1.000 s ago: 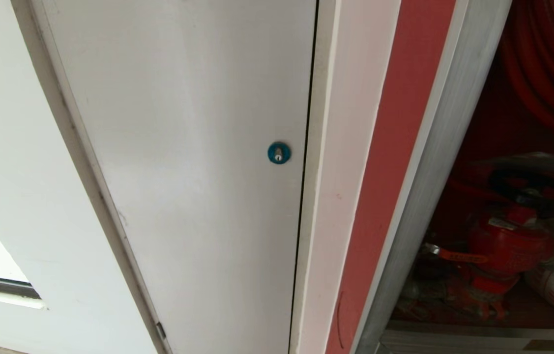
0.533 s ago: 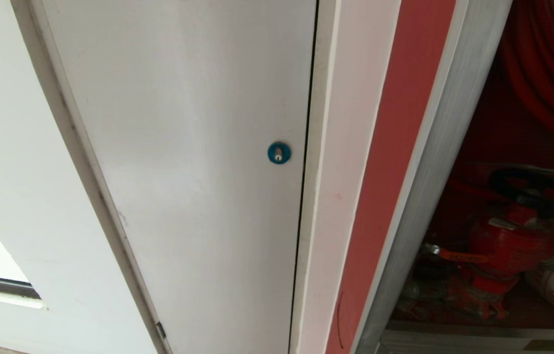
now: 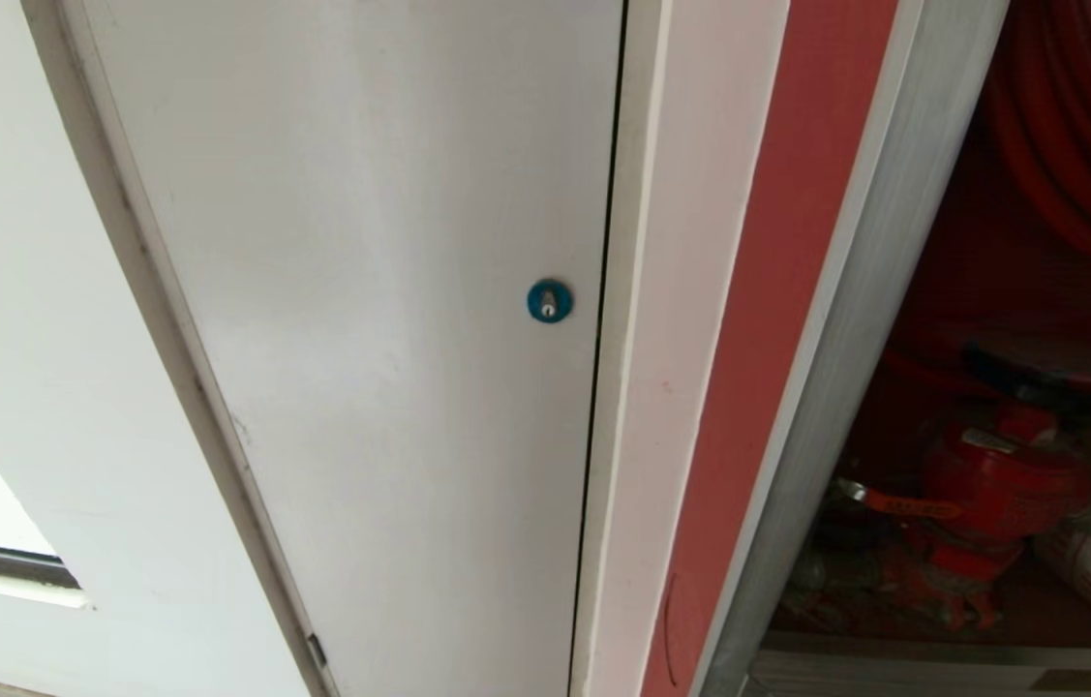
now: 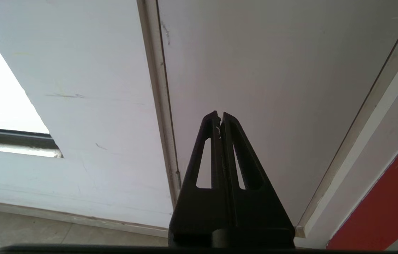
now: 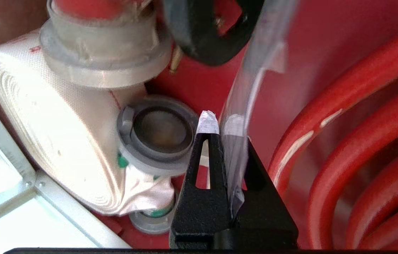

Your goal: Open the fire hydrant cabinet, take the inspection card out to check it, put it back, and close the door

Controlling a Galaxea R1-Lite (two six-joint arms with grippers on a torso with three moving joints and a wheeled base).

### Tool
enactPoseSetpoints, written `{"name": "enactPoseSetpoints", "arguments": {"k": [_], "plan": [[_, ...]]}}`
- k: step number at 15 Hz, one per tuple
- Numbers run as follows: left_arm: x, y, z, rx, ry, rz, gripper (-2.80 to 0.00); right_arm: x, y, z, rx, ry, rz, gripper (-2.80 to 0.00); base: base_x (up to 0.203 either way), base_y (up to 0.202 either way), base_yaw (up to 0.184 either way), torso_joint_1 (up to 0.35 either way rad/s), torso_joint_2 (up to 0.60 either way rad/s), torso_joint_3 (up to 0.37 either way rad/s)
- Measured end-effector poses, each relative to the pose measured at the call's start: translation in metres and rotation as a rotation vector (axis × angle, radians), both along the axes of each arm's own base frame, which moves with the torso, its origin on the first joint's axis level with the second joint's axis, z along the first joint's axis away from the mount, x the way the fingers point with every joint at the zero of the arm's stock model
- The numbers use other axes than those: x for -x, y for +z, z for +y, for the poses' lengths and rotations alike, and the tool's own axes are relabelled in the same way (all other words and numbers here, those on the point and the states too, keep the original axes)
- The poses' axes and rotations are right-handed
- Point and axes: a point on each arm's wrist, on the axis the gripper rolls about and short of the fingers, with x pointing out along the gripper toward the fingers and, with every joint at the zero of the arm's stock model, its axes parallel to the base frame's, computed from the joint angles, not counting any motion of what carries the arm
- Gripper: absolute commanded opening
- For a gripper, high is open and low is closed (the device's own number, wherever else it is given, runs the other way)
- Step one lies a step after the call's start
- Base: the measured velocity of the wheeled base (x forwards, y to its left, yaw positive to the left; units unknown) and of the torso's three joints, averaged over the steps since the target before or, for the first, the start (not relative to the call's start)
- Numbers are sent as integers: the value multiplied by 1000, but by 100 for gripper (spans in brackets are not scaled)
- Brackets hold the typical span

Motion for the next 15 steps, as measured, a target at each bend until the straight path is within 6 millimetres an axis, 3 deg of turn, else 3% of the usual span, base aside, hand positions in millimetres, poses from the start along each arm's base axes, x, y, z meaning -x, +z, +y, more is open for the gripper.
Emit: {"name": "enactPoseSetpoints", "arguments": {"k": [9, 15], "plan": [[0, 0, 0, 0, 0, 0, -280, 6, -11, 2, 32, -12, 42, -280, 0, 0, 0, 0, 0, 0], [0, 0, 0, 0, 0, 0, -280, -9, -13, 0, 39, 3, 33, -280, 0, 0, 0, 0, 0, 0]]}}
